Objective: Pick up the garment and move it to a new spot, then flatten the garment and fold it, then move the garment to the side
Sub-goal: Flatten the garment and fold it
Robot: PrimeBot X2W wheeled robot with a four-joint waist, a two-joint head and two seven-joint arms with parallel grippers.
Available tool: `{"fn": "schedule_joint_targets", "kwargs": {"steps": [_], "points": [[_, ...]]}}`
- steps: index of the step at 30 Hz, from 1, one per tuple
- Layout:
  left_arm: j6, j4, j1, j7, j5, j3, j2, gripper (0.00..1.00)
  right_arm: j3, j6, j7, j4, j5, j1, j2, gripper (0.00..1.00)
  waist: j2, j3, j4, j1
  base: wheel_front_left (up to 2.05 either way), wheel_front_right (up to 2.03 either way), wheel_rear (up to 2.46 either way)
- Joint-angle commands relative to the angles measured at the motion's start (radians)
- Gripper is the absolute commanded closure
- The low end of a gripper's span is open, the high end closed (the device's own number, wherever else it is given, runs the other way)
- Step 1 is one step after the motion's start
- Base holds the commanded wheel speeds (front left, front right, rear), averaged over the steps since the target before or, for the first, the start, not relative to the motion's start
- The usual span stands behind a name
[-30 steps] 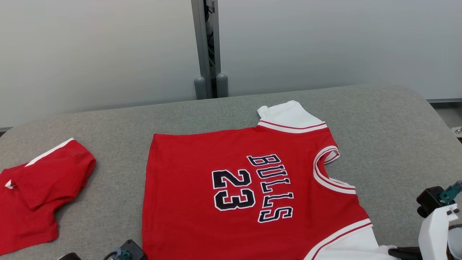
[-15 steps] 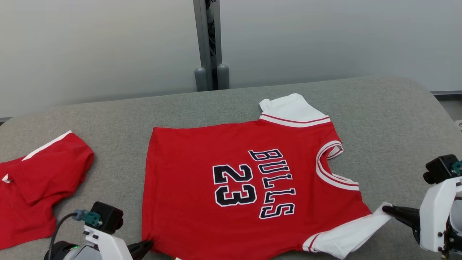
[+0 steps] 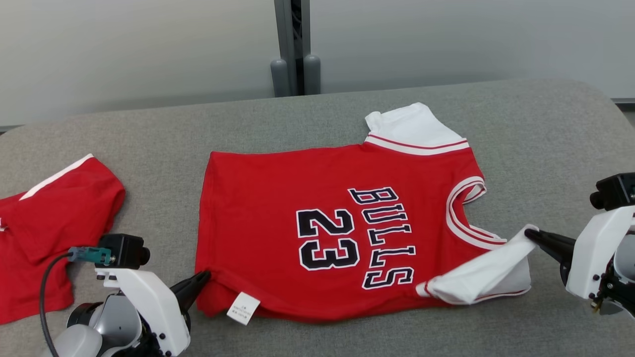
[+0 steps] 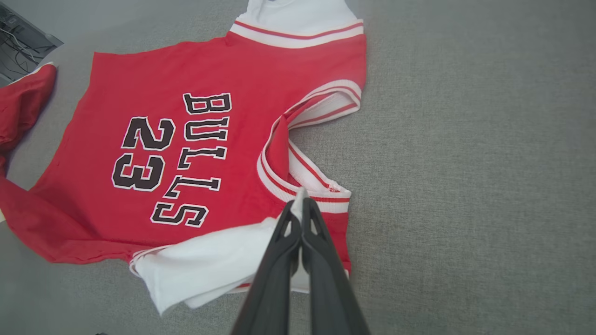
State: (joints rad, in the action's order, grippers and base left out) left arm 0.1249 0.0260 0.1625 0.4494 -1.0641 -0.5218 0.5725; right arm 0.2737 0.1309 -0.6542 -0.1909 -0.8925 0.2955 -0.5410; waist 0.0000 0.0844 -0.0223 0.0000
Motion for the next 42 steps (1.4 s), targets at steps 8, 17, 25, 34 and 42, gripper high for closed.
{"fn": "schedule_joint_targets", "kwargs": {"steps": [8,17,25,34,42], "points": [[0.017,-0.101,0.093,-0.051,0.040,0.002,-0.055,1.00,0.035,0.000,0.130,-0.113,0.019,0.091,0.014,1.00,0.0000,0.054,0.018,0.0000,0.00,0.00,0.00],[-0.002,-0.180,0.146,-0.082,0.083,-0.024,-0.082,1.00,0.094,0.000,0.232,-0.192,0.011,0.163,0.006,1.00,0.0000,0.087,0.028,0.0000,0.00,0.00,0.00],[-0.028,-0.255,0.195,-0.116,0.125,-0.056,-0.112,1.00,0.162,0.000,0.352,-0.249,-0.003,0.223,-0.001,1.00,0.0000,0.105,0.039,0.0000,0.00,0.00,0.00],[-0.049,-0.324,0.237,-0.131,0.170,-0.093,-0.131,1.00,0.228,0.000,0.448,-0.307,-0.022,0.276,-0.007,1.00,0.0000,0.123,0.042,0.0000,0.00,0.00,0.00],[-0.072,-0.373,0.262,-0.149,0.179,-0.107,-0.145,1.00,0.280,0.000,0.514,-0.344,-0.050,0.310,-0.012,1.00,0.0000,0.131,0.048,0.0000,0.00,0.00,0.00]]}}
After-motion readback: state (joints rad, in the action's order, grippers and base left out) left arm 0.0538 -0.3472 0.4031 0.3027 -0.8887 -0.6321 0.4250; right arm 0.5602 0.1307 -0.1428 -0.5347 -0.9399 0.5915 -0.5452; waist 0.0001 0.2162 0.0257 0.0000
